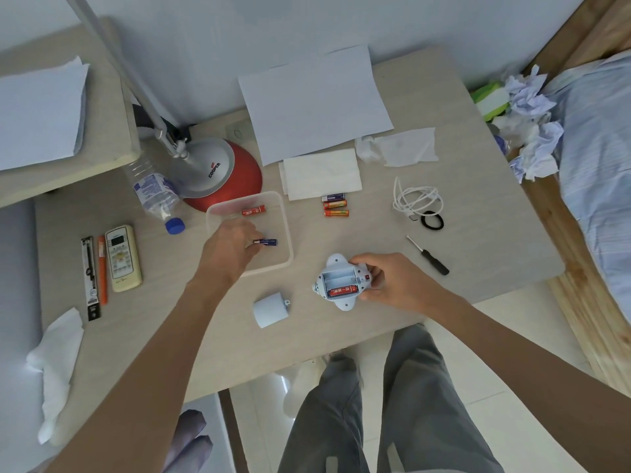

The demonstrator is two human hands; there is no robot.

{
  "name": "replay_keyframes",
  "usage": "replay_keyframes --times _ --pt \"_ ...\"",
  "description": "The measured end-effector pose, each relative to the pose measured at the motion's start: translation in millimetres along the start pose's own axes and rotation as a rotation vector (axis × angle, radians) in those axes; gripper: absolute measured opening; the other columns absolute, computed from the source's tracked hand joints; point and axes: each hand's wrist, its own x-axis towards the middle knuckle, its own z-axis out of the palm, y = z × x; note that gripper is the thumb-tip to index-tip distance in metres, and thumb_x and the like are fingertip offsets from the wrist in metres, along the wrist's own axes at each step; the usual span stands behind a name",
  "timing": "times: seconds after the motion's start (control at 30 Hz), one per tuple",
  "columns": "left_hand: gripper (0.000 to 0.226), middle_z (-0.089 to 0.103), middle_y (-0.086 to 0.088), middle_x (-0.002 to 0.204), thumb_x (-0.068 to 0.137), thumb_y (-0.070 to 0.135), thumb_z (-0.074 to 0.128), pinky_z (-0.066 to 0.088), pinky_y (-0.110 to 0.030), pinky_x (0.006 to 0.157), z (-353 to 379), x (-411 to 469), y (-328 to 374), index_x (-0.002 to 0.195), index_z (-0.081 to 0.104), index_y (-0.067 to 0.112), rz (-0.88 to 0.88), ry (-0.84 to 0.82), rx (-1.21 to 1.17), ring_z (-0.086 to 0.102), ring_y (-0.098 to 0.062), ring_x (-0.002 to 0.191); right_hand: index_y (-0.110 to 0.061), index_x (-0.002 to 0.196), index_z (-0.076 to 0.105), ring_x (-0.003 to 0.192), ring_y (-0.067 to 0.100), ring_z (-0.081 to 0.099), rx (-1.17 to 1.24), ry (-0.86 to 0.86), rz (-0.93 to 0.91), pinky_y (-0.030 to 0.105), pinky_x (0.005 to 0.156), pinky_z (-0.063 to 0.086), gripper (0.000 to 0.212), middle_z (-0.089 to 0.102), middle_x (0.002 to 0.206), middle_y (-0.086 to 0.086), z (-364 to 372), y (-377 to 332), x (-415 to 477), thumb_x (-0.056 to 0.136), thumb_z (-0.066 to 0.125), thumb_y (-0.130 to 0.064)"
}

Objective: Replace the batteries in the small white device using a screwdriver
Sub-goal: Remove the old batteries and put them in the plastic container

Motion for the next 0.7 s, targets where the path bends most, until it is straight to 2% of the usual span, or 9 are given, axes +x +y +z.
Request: replay_keyframes --times 0.1,0.23,0.3,0.4,0.5,0.6,0.7 --pt "0.024 0.069 -0.007 0.132 0.092 0.018 0.084 0.057 -0.050 0.102 5 2 -2 0.117 0.083 0.016 0.011 0.015 0.025 0.060 -0.031 0.130 -0.027 0.129 0.071 0.088 0.014 0.076 -0.006 -0.004 0.010 0.043 0.086 0.064 0.050 0.079 0.102 -0.008 0 0 0 0.083 0.090 -0.020" --pt "0.029 0.068 -0.002 0.134 0.092 0.020 0.084 0.057 -0.050 0.103 -1 -9 0 0.121 0.082 0.026 -0.005 0.005 -0.015 0.057 -0.026 0.132 -0.028 0.129 0.070 0.088 0.013 0.075 -0.011 -0.003 0.027 0.042 0.086 0.065 0.052 0.079 0.101 -0.009 0 -3 1 0.082 0.091 -0.022" --pt "0.025 0.070 -0.002 0.132 0.095 0.020 0.082 0.058 -0.051 0.100 -12 -26 12 0.119 0.082 0.024 0.008 0.101 -0.052 0.060 -0.026 0.128 -0.029 0.128 0.070 0.086 0.013 0.075 -0.021 -0.007 0.035 0.043 0.084 0.065 0.052 0.079 0.099 -0.008 0 -5 2 0.081 0.090 -0.021" --pt "0.018 0.070 -0.010 0.128 0.098 0.011 0.077 0.062 -0.045 0.090 -19 -71 54 0.116 0.080 0.013 0.210 0.259 -0.063 0.065 -0.033 0.122 -0.032 0.125 0.070 0.082 0.014 0.076 -0.028 -0.011 0.032 0.046 0.081 0.064 0.051 0.079 0.095 -0.006 -1 -5 4 0.079 0.088 -0.020" --pt "0.029 0.065 -0.011 0.136 0.100 0.012 0.077 0.065 -0.044 0.082 2 -108 100 0.128 0.073 0.013 0.404 0.180 -0.049 0.064 -0.032 0.125 -0.029 0.126 0.071 0.082 0.013 0.076 -0.052 -0.031 0.014 0.046 0.081 0.064 0.053 0.080 0.096 -0.007 -3 -2 9 0.078 0.090 -0.021" --pt "0.053 0.057 -0.011 0.147 0.097 0.012 0.080 0.065 -0.038 0.077 38 -117 124 0.146 0.061 0.019 0.472 0.060 -0.007 0.058 -0.029 0.134 -0.024 0.128 0.072 0.083 0.012 0.077 -0.065 -0.033 -0.015 0.043 0.082 0.064 0.055 0.080 0.097 -0.007 -6 2 12 0.077 0.093 -0.022" --pt "0.065 0.047 -0.011 0.154 0.095 0.017 0.082 0.065 -0.037 0.091 58 -111 136 0.153 0.054 0.027 0.419 0.020 0.047 0.049 -0.029 0.143 -0.021 0.126 0.074 0.083 0.011 0.078 -0.048 -0.050 -0.042 0.039 0.081 0.065 0.052 0.081 0.097 -0.007 -9 4 14 0.078 0.094 -0.025"
